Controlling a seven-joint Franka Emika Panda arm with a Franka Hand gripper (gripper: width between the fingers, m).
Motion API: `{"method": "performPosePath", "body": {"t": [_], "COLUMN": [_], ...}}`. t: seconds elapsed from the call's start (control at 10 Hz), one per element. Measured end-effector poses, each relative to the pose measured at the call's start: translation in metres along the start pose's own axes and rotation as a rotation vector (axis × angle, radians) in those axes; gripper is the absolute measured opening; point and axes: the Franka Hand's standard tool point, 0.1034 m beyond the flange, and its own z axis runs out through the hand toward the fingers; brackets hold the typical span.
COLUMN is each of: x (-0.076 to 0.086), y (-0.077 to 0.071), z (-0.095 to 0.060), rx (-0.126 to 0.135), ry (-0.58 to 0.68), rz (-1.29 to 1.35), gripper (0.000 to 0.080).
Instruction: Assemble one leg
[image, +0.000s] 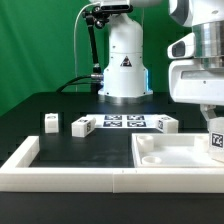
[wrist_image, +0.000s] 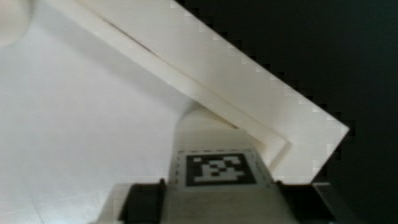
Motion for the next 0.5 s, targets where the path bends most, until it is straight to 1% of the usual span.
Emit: {"method": "performPosePath", "body": {"t": [0.2,0.5], "x": [0.0019,0.0016], "y": [0.0005,0.0005], "z": [-0.0003,0.0], "rx": [0.012,0.015], "ry": [-0.021,-0.027], "rz": [0.099,0.103], "gripper": [0.0294,0.0294]}}
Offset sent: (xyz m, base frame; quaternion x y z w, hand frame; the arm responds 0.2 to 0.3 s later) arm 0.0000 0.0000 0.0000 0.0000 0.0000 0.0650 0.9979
